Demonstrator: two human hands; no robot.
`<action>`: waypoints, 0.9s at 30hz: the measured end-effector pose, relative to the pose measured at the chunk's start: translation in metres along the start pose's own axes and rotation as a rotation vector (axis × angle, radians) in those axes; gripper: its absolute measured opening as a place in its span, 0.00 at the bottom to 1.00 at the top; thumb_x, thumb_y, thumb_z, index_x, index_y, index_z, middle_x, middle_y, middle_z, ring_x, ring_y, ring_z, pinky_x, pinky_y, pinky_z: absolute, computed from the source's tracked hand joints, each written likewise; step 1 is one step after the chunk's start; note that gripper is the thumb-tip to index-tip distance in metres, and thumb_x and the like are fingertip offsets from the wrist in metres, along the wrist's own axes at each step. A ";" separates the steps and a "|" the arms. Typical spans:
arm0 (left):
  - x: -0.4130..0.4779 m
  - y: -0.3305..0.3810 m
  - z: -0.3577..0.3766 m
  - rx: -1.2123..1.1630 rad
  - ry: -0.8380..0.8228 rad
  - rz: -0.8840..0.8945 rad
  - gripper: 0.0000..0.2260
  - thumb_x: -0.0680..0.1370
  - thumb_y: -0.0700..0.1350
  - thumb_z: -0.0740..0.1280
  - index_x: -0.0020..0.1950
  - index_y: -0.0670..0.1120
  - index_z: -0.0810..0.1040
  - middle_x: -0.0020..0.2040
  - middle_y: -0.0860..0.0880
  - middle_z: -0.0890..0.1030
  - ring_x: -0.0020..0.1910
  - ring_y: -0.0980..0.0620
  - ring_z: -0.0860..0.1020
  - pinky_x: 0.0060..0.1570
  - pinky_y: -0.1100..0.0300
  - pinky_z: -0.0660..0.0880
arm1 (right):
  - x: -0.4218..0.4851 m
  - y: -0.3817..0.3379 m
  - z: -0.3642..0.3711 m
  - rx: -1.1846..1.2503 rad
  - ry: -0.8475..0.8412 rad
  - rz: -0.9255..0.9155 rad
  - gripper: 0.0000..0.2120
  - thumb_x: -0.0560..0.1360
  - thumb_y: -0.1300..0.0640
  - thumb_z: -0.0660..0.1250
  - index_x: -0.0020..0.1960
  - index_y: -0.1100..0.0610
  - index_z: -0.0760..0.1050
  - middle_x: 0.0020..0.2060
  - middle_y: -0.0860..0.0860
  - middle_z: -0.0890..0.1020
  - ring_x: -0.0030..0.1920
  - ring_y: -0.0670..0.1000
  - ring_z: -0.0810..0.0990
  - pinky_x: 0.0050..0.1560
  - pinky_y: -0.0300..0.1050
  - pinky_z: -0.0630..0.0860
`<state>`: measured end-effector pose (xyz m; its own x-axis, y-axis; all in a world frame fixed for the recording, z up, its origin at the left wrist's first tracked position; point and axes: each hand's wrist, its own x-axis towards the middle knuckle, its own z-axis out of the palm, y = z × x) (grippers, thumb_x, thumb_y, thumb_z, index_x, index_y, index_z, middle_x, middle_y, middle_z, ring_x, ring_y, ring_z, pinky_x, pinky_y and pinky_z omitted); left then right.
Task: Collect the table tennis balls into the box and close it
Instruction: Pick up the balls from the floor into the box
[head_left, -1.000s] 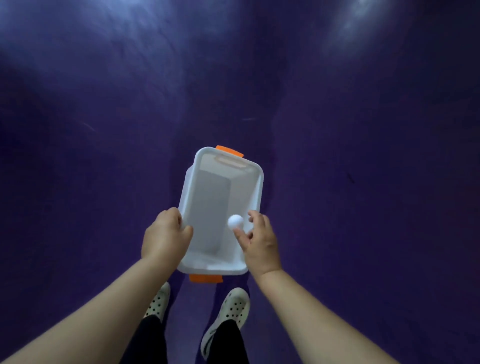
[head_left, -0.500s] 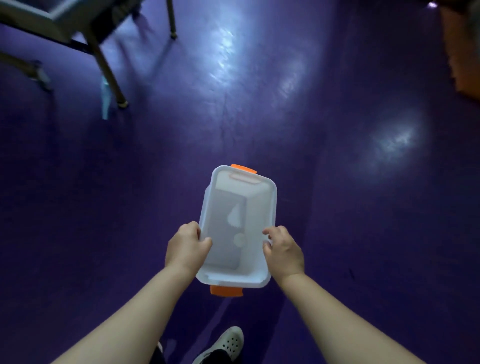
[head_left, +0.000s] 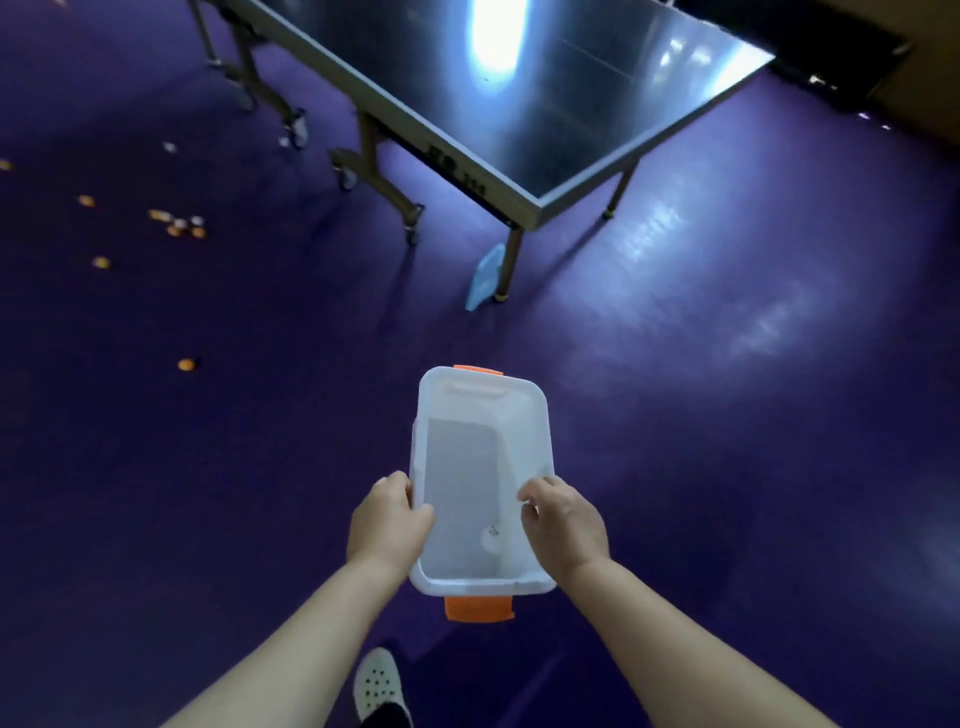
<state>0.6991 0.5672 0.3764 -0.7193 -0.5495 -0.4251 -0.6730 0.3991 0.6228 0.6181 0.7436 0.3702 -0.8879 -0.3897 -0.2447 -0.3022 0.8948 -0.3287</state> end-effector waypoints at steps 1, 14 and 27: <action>0.009 -0.009 -0.020 -0.005 0.025 -0.022 0.08 0.71 0.41 0.63 0.35 0.46 0.65 0.38 0.49 0.73 0.31 0.52 0.69 0.27 0.59 0.61 | 0.011 -0.025 0.001 -0.002 -0.016 -0.022 0.12 0.78 0.60 0.56 0.55 0.54 0.76 0.51 0.47 0.80 0.49 0.51 0.78 0.44 0.44 0.74; 0.099 -0.099 -0.185 -0.202 0.315 -0.288 0.11 0.72 0.44 0.66 0.35 0.46 0.65 0.32 0.51 0.73 0.28 0.53 0.69 0.26 0.60 0.62 | 0.134 -0.261 0.018 -0.101 -0.225 -0.335 0.12 0.76 0.61 0.54 0.48 0.53 0.76 0.44 0.48 0.81 0.43 0.52 0.77 0.40 0.46 0.73; 0.265 -0.144 -0.312 -0.287 0.508 -0.595 0.10 0.71 0.43 0.67 0.36 0.45 0.67 0.32 0.50 0.72 0.28 0.52 0.68 0.27 0.59 0.62 | 0.341 -0.449 0.051 -0.172 -0.420 -0.608 0.11 0.72 0.64 0.53 0.40 0.51 0.70 0.35 0.45 0.75 0.34 0.47 0.70 0.27 0.39 0.62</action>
<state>0.6594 0.1351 0.3785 -0.0463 -0.9012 -0.4309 -0.7966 -0.2270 0.5603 0.4687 0.1974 0.3880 -0.3510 -0.8447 -0.4040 -0.7766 0.5037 -0.3785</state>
